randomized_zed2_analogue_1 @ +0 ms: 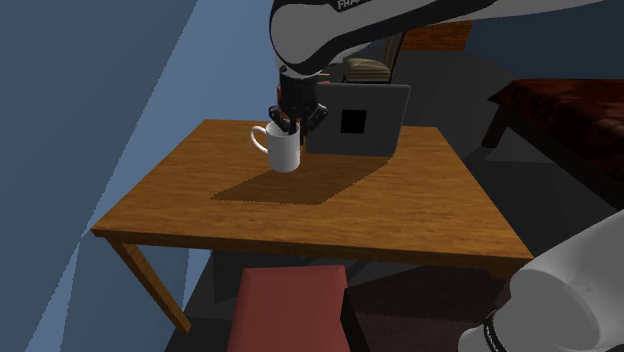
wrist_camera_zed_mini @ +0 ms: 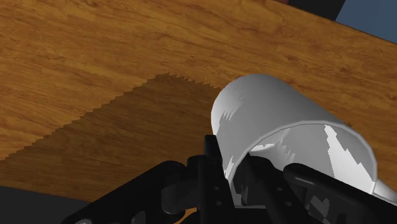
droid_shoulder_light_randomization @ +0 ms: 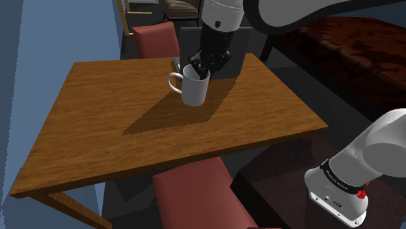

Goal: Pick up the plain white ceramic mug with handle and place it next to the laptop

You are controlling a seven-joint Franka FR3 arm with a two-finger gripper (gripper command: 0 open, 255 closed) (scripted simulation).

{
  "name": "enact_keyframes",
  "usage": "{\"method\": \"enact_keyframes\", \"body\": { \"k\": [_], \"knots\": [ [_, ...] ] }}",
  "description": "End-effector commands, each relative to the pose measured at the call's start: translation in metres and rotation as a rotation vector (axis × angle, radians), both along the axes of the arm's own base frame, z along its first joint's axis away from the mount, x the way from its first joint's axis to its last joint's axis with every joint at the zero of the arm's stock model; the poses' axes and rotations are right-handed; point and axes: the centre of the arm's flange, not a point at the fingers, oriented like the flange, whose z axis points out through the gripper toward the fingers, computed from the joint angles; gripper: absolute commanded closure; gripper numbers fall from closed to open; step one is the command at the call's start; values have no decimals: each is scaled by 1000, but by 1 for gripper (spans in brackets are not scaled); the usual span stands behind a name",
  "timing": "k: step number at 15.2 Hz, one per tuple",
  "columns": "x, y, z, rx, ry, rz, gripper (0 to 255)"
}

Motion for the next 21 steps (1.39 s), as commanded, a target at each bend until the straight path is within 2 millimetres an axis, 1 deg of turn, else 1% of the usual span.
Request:
{"method": "enact_keyframes", "body": {
  "k": [1,21],
  "knots": [
    [0,0,10,0,0,0,255],
    [0,0,116,0,0,0,255]
  ]
}}
